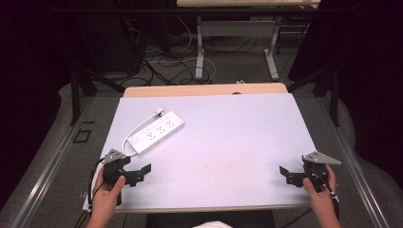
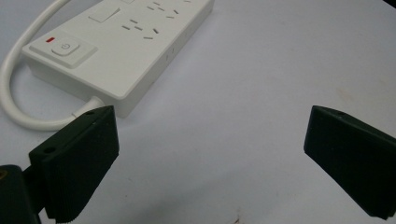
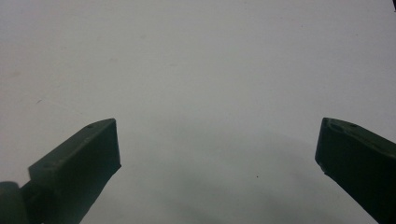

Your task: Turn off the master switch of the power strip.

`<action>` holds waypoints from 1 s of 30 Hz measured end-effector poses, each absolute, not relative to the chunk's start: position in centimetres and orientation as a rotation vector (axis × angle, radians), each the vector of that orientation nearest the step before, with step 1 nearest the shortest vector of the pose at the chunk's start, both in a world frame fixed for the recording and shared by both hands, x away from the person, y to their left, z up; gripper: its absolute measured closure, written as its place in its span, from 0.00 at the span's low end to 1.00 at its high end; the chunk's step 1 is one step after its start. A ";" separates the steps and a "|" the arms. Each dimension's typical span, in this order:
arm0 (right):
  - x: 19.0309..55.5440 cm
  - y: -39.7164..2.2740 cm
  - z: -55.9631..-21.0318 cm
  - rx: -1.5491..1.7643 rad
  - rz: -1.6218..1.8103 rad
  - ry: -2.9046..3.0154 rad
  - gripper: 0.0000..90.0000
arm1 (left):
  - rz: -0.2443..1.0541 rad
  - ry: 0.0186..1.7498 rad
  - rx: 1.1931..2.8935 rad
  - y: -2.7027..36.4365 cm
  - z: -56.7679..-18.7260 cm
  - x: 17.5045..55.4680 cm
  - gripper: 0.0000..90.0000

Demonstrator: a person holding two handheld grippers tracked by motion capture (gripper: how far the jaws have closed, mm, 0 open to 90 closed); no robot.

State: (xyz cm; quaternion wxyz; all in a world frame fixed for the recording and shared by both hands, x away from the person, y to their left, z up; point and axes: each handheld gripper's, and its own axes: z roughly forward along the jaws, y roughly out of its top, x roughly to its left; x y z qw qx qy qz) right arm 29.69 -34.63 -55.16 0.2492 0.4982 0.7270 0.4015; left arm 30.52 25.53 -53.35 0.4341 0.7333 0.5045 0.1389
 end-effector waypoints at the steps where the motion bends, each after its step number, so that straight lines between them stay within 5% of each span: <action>1: 29.7 -34.6 -55.2 1.358 1.094 1.980 0.00 | 0.350 1.257 1.826 25.6 -53.5 30.5 0.04; 30: 29.7 -34.7 -55.2 1.352 1.088 1.987 0.00 | 0.397 1.318 1.802 26.9 -55.5 30.2 0.04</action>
